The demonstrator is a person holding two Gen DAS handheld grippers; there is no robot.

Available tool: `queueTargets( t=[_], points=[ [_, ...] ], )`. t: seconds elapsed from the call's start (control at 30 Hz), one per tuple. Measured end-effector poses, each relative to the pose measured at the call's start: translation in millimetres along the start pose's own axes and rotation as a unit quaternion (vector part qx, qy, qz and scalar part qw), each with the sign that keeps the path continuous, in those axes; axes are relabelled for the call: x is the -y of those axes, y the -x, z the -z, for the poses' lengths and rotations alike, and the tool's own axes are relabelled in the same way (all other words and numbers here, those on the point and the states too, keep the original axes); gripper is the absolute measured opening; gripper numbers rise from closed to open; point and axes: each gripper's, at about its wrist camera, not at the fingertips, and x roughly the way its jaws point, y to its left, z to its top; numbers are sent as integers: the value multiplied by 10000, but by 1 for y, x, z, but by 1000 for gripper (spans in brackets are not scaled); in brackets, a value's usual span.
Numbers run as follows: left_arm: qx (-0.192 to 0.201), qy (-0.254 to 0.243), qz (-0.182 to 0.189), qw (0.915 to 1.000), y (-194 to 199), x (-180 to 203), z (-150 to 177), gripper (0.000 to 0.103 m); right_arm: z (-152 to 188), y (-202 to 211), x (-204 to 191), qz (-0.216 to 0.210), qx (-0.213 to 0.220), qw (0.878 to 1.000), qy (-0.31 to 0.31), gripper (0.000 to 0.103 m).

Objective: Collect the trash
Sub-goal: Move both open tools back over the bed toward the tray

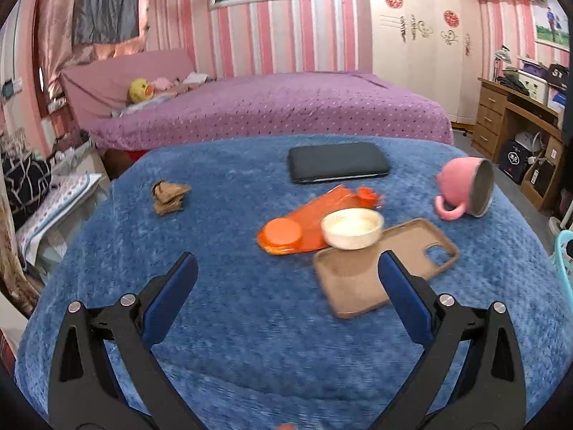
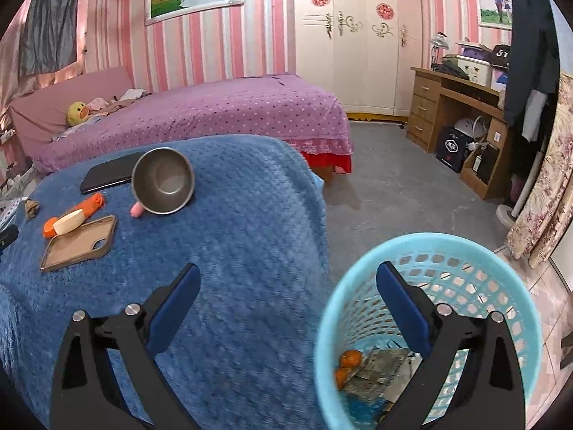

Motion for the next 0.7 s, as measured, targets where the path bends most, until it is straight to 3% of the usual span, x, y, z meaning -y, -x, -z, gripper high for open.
queueTargets(
  t=[0.37,0.47,0.7],
  points=[
    [-85,406,-298,9987,-17,-64,-5,97,-4,-10,-48,-293,-87,9995,95,96],
    [-199,507,-397,9977,-22,-83,-5,97,-4,-14,-68,-519,-192,9985,22,96],
    [-181,404,-624,9971,-24,-112,-5,97,-12,-23,-137,-822,-200,9947,584,96]
  ],
)
